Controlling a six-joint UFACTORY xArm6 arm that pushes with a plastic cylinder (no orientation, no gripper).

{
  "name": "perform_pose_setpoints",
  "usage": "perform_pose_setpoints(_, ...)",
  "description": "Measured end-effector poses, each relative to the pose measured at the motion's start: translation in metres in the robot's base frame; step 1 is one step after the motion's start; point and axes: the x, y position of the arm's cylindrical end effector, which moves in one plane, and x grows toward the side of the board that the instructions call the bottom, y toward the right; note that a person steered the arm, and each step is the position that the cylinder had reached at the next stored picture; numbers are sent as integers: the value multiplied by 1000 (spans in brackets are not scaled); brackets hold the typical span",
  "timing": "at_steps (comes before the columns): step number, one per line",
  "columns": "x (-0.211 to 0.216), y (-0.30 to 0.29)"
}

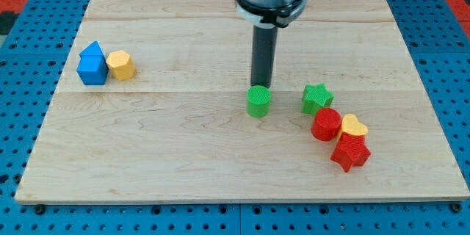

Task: Separate the blue triangle from the blue cube

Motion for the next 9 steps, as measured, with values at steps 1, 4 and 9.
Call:
perform_pose_setpoints(1, -1, -3)
perform_pose_setpoints(4, 49, 11)
perform_pose_setpoints(9, -62, -282)
